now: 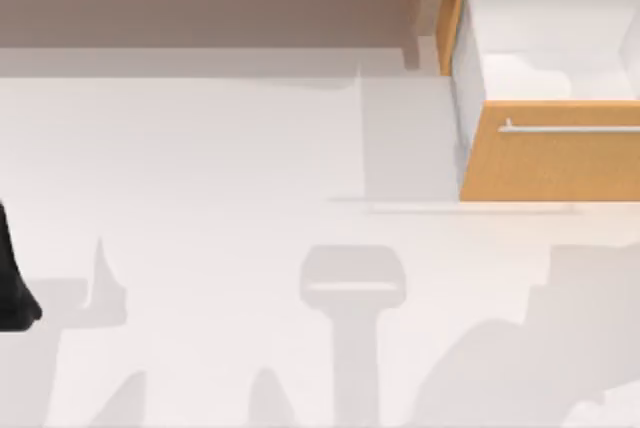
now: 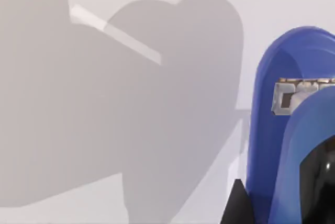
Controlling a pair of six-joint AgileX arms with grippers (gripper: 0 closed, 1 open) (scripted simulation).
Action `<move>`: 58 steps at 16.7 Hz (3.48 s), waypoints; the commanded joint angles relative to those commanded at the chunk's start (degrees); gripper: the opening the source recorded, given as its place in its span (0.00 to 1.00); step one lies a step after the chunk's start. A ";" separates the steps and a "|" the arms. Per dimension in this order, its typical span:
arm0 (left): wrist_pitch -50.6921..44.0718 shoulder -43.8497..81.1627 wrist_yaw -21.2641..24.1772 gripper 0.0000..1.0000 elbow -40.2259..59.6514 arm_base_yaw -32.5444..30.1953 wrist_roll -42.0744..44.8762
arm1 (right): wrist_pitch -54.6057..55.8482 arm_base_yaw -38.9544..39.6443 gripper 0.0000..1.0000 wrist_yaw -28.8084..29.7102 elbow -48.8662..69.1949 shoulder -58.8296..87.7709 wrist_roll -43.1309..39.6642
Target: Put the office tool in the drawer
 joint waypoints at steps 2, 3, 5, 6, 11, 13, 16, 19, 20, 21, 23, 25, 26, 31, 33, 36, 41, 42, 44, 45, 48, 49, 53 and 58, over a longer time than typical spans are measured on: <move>0.00 0.00 0.00 1.00 0.00 0.00 0.00 | -0.79 0.03 0.00 0.28 1.60 -0.66 0.44; 0.00 0.00 0.00 1.00 0.00 0.00 0.00 | -1.47 0.11 0.00 0.54 3.27 -1.18 0.87; 0.00 0.00 0.00 1.00 0.00 0.00 0.00 | -3.07 0.55 0.00 1.19 8.13 -2.27 2.14; 0.00 0.00 0.00 1.00 0.00 0.00 0.00 | -3.88 0.96 0.00 1.52 11.16 -2.68 2.97; 0.00 0.00 0.00 1.00 0.00 0.00 0.00 | -7.60 5.81 0.00 2.11 29.14 -0.13 8.64; 0.00 0.00 0.00 1.00 0.00 0.00 0.00 | -8.93 8.95 0.00 1.68 36.30 3.43 11.48; 0.00 0.00 0.00 1.00 0.00 0.00 0.00 | -10.81 13.95 0.00 0.68 45.89 11.03 16.45; 0.00 0.00 0.00 1.00 0.00 0.00 0.00 | -13.04 18.35 0.00 -0.23 53.78 19.81 22.06; 0.00 0.00 0.00 1.00 0.00 0.00 0.00 | -13.95 19.52 0.00 -0.39 55.97 22.83 23.97; 0.00 0.00 0.00 1.00 0.00 0.00 0.00 | -14.93 20.49 0.00 -0.47 57.90 25.81 25.86; 0.00 0.00 0.00 1.00 0.00 0.00 0.00 | -16.99 21.93 0.00 -0.39 61.08 31.31 29.55; 0.00 0.00 0.00 1.00 0.00 0.00 0.00 | -19.21 22.72 0.00 -0.07 63.44 35.75 32.95; 0.00 0.00 0.00 1.00 0.00 0.00 0.00 | -20.40 22.92 0.00 0.13 64.38 37.49 34.50; 0.00 0.00 0.00 1.00 0.00 0.00 0.00 | -25.19 23.11 0.00 0.81 67.27 41.58 40.11; 0.00 0.00 0.00 1.00 0.00 0.00 0.00 | -25.55 23.09 0.00 0.85 67.45 41.74 40.52; 0.00 0.00 0.00 1.00 0.00 0.00 0.00 | -25.55 23.09 0.00 0.85 67.45 41.74 40.52; 0.00 0.00 0.00 1.00 0.00 0.00 0.00 | -24.04 22.98 0.00 0.80 66.37 41.91 40.54; 0.00 0.00 0.00 1.00 0.00 0.00 0.00 | -23.69 23.05 0.00 0.81 65.93 41.97 40.54; 0.00 0.00 0.00 1.00 0.00 0.00 0.00 | -23.44 23.10 0.00 0.85 65.55 41.94 40.53; 0.00 0.00 0.00 1.00 0.00 0.00 0.00 | -23.44 23.10 0.00 0.85 65.55 41.94 40.53; 0.00 0.00 0.00 1.00 0.00 0.00 0.00 | -23.44 23.10 0.15 0.85 65.55 41.94 40.53; 0.00 0.00 0.00 1.00 0.00 0.00 0.00 | -23.44 23.10 0.23 0.85 65.55 41.94 40.53; 0.00 0.00 0.00 1.00 0.00 0.00 0.00 | -23.44 23.10 0.53 0.85 65.55 41.94 40.53; 0.00 0.00 0.00 1.00 0.00 0.00 0.00 | -23.44 23.10 0.90 0.85 65.55 41.94 40.53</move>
